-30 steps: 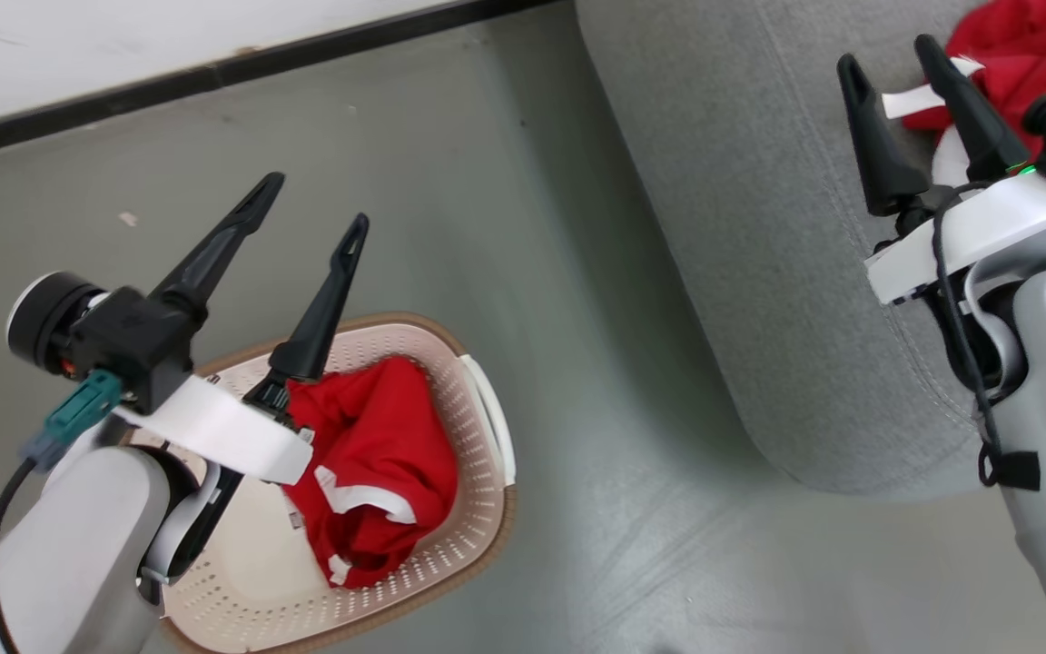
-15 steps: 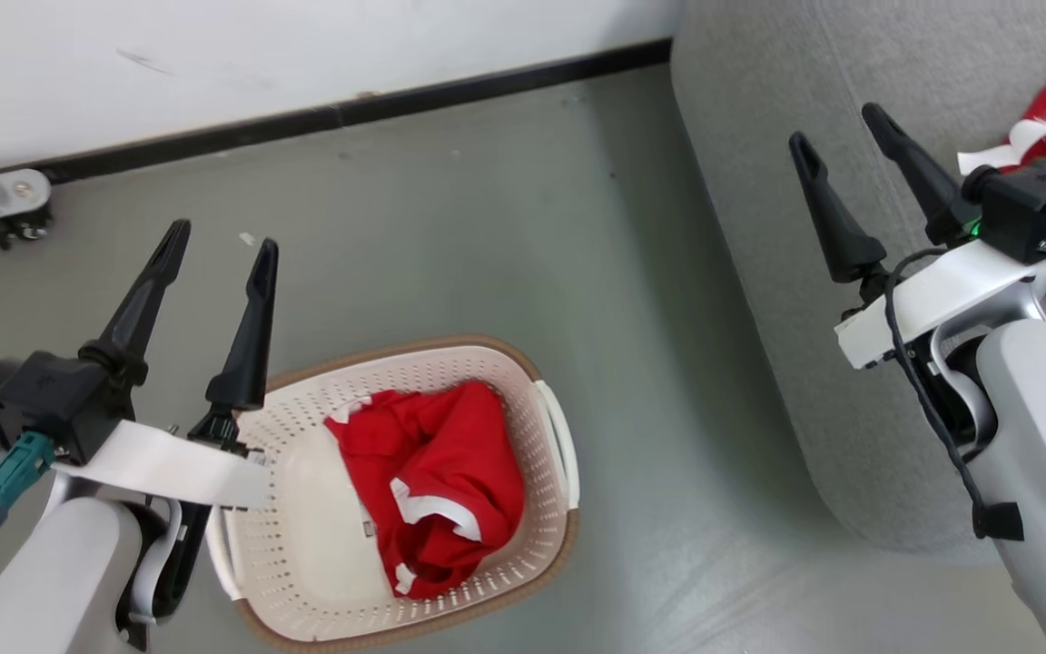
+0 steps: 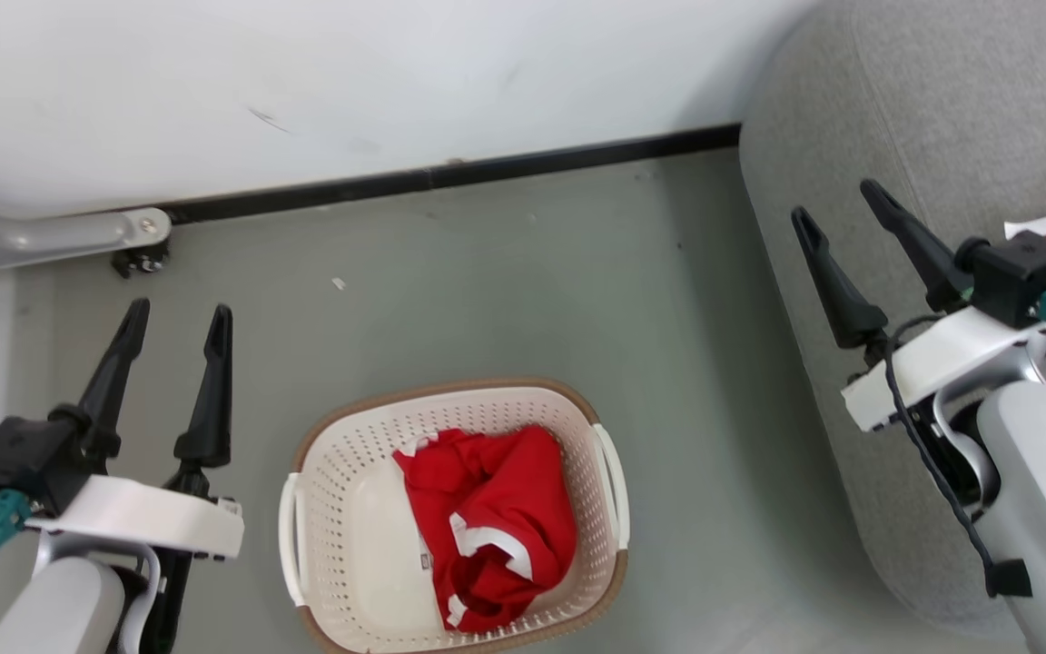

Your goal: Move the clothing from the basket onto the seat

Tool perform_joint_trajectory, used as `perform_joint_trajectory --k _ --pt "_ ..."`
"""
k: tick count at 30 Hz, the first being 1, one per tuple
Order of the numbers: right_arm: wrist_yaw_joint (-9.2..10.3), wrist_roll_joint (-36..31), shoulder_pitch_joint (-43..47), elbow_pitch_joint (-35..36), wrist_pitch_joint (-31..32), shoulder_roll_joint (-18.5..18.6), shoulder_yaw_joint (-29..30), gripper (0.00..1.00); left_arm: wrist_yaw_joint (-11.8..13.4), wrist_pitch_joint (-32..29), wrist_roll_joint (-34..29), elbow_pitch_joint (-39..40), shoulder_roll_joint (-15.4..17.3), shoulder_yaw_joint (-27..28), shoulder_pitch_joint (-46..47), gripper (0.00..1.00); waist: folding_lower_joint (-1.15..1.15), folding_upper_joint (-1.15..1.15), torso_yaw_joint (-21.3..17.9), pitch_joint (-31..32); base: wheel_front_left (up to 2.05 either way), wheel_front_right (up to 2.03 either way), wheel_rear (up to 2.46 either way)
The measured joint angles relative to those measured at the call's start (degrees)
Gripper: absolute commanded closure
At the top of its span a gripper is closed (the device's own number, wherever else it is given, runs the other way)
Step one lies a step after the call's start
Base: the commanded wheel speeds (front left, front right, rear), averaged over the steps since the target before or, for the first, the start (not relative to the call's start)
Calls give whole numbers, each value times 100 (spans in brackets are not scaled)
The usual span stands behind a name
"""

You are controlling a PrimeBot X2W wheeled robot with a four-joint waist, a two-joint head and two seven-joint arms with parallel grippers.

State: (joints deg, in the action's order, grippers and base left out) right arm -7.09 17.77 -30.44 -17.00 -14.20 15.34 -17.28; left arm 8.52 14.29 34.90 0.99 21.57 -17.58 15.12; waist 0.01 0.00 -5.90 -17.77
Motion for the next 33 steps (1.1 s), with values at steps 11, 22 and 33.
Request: perform_joint_trajectory --k 11,22,33 --pt "0 -8 540 219 -1 43 434 0 41 1 -13 -116 -130 249 -543 0 0 0 314 515 0 0 0" --pt "1 -74 1328 521 -1 -125 789 0 74 2 -253 -97 -359 681 -1016 0 0 0 521 1003 0 0 0" --pt "1 -143 2062 882 -1 -389 1203 0 -66 15 -485 -80 -560 953 -1505 0 0 0 635 1401 0 0 0"
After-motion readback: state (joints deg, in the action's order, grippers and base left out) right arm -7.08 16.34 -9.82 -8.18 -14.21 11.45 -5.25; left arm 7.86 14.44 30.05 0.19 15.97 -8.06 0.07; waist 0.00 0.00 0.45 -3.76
